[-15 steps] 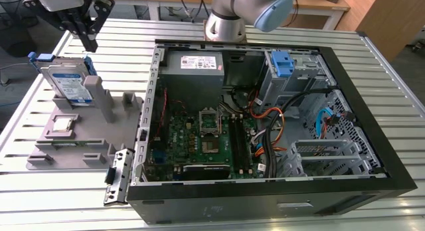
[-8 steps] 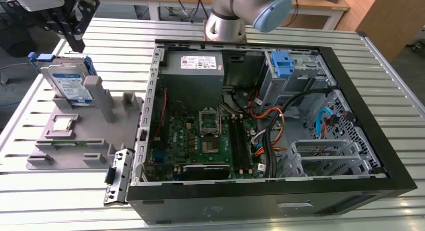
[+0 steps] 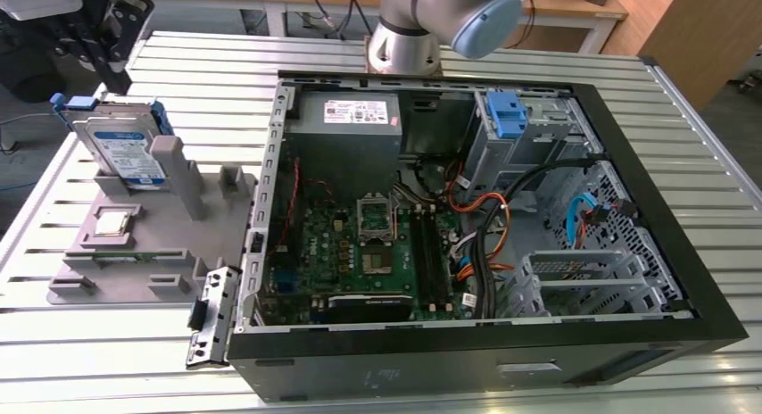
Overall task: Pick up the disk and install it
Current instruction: 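Reach for the disk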
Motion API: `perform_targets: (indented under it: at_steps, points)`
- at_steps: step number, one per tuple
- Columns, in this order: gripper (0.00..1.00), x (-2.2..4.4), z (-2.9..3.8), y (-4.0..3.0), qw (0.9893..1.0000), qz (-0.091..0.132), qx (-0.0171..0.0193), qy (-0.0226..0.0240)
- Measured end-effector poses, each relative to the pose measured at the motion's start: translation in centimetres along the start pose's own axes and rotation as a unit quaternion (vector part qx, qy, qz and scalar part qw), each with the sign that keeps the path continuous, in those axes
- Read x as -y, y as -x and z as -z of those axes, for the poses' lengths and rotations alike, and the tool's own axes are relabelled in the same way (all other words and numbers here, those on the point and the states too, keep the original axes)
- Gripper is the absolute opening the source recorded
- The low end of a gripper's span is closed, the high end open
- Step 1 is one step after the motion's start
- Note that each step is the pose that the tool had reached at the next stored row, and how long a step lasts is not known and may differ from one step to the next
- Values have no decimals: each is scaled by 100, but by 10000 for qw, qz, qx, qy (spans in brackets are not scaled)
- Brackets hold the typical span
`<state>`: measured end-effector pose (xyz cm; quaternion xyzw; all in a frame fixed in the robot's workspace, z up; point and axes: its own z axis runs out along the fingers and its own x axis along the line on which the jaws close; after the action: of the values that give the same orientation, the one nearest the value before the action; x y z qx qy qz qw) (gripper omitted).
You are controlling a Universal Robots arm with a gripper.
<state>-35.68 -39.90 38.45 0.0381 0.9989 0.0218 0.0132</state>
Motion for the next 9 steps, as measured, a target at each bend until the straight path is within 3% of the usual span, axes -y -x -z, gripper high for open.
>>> perform_targets:
  at_steps: [9]
  points:
    - [10,16,-7,-208,10000,-1,0,0]
